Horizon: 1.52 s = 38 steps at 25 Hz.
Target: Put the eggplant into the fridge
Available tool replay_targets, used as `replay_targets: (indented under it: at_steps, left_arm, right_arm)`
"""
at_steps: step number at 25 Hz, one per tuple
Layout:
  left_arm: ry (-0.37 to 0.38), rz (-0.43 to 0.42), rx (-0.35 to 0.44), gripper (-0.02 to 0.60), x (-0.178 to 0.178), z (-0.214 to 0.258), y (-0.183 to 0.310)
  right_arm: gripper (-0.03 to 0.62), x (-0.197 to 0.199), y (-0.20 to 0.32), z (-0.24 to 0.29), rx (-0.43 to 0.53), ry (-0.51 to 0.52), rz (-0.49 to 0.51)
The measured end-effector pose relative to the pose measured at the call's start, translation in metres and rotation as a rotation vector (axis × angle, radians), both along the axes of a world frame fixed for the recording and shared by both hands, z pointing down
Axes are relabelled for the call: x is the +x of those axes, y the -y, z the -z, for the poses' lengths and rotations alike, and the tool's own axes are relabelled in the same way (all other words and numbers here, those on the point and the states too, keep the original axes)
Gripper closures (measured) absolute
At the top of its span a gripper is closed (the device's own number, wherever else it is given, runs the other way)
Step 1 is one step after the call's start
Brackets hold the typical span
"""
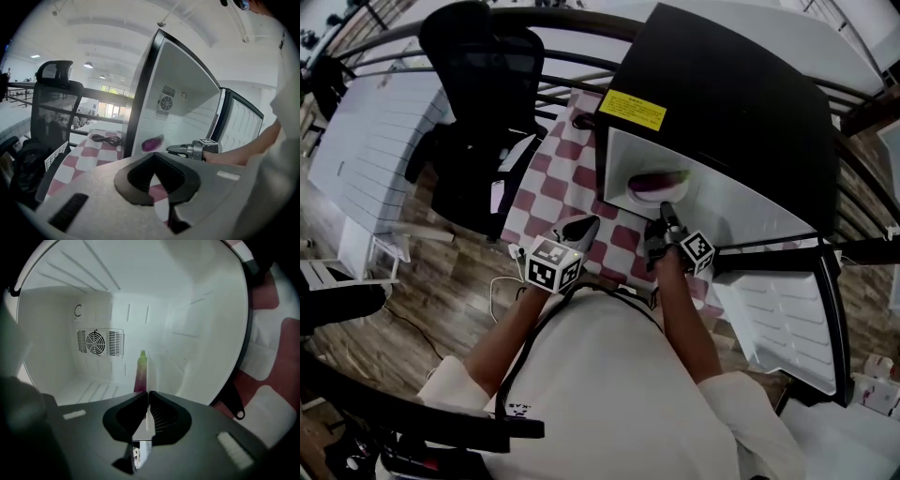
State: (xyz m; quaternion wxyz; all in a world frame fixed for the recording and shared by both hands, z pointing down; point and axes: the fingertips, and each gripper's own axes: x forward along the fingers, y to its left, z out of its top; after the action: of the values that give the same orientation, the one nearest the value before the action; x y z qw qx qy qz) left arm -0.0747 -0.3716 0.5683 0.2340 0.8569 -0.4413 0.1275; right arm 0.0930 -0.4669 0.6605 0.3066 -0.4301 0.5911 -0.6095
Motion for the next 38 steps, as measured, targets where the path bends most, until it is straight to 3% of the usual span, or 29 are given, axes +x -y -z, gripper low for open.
replay_targets:
  at_steps: [16,38]
  left_arm:
    - [0.038,0.043,-0.008,0.578,-0.010,0.001,0.005]
    - [0.041,-0.014,-0.006,0.578,0.018,0.001,0.007]
  right_arm:
    - [0.566,-0.002,0.033,-0.021,-0.058,0.021,-0.099]
    - [0.569,0.071,0.023,-0.033,-0.143,0.013,-0.301]
